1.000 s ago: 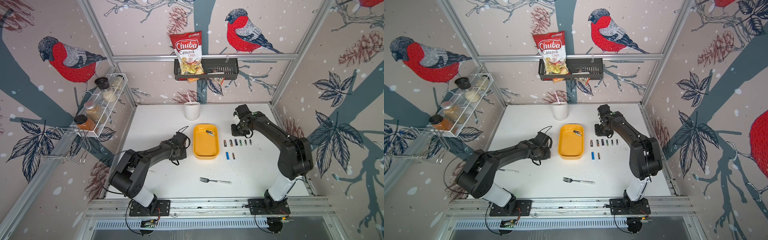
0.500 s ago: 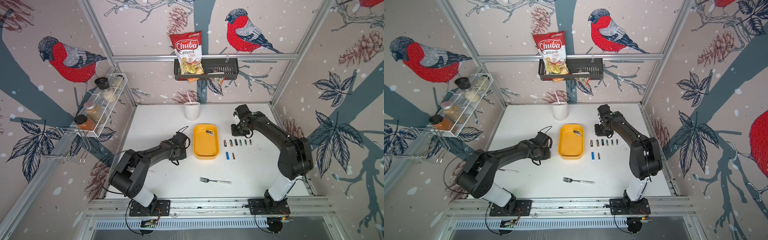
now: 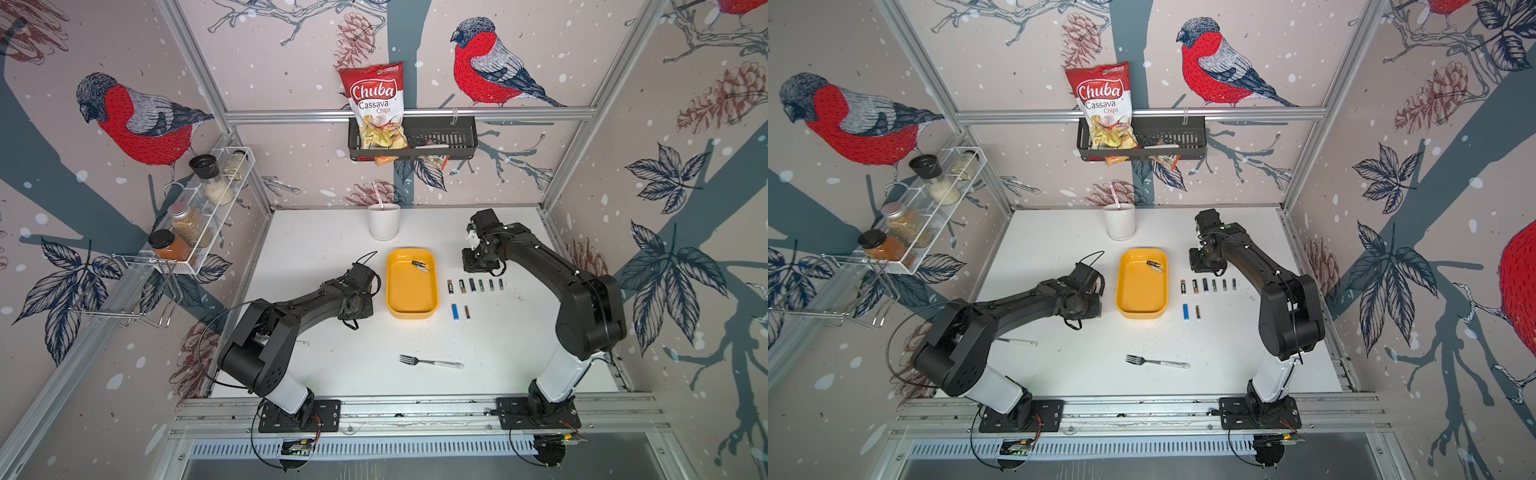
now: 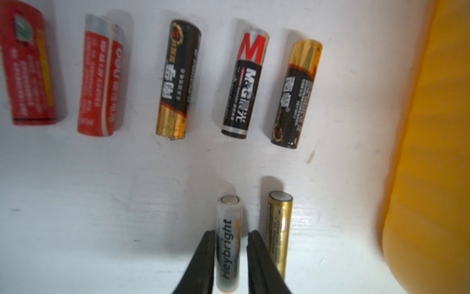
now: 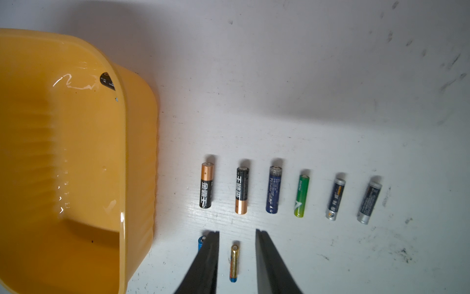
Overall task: Take the batteries out of the storage box
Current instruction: Place the battery at the center of the board.
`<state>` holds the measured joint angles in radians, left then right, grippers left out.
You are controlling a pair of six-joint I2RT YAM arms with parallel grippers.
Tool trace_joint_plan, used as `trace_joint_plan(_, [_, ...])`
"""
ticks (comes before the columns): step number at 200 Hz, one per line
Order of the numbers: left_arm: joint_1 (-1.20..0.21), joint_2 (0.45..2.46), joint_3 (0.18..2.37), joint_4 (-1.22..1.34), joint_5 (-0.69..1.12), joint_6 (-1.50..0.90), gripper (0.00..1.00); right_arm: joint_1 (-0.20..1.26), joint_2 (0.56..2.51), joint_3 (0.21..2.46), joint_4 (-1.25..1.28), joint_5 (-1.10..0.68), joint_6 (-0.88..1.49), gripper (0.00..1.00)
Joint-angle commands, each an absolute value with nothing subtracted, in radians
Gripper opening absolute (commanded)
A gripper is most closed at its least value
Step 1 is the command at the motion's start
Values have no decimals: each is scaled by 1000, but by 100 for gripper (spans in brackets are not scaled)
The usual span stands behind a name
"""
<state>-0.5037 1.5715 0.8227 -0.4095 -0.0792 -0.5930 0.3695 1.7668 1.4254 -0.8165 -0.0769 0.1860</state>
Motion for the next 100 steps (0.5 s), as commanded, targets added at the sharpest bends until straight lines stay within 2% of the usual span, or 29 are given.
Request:
trace_joint_plan(1, [-501,1565,834,-430,-86,-576,28,371,1759,1427,-824,-66,188,31])
trace_joint_plan(53, [-501,1550,849,-452,-95,-577,29,389,1758,1456,-837,-45,197,31])
trace_joint_plan(100, [-494,1532,869,-477,-94,-571,29,489,1809,1600,-895,12,209,31])
